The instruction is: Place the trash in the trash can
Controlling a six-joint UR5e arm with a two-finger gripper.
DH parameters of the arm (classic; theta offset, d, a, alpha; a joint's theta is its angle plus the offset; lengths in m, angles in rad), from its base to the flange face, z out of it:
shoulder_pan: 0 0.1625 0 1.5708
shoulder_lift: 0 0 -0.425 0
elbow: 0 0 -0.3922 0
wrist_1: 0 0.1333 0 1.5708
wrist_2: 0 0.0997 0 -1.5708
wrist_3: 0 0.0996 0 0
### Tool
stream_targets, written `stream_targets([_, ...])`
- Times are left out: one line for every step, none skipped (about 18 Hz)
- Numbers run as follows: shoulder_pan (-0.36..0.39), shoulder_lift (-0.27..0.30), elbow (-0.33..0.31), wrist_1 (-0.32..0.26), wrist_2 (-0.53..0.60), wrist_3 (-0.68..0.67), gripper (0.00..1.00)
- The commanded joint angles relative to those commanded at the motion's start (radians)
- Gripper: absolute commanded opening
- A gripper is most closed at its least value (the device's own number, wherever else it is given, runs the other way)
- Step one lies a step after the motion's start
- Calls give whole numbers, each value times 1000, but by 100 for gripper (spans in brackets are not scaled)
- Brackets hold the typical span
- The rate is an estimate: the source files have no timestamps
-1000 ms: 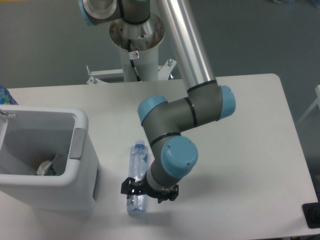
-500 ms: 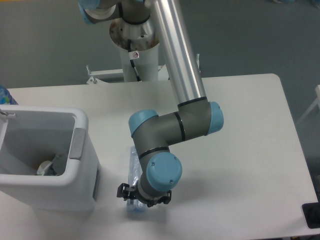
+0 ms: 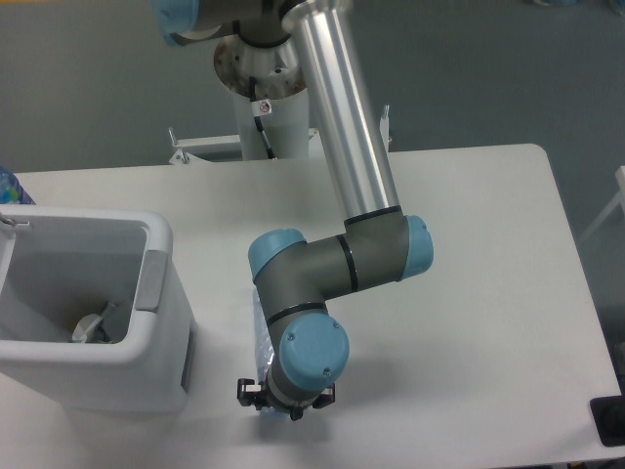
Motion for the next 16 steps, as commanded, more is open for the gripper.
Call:
stream_targets([2, 6, 0, -2, -2, 0, 30])
stream_targets([2, 17, 0, -2, -5, 1, 28])
stream_targets([2, 29, 2, -2, -9, 3, 28])
stream_targets([3, 41, 6, 0, -12, 8, 28])
stream_targets([14, 55, 15, 0, -17, 12, 28])
stream_targets([32, 63, 32, -2, -31, 12, 28])
stream_targets([53, 72, 49, -2, -52, 14, 28])
stream_targets([64, 77, 72, -2, -83, 12, 28])
stream_targets([75, 83, 92, -2, -112, 12, 28])
stream_targets([92, 95, 104, 0, -138, 9, 28])
stream_targets([104, 109, 113, 3, -164, 9, 28])
stream_targets([115, 121, 121, 21, -202, 5, 28])
stream_targets([126, 136, 124, 41, -243, 2, 28])
stream_targets([138, 153, 124, 61, -280, -8, 28])
stream_targets([146, 170, 123, 75, -311, -21, 28])
stream_targets([149, 187, 124, 90, -330, -37, 28])
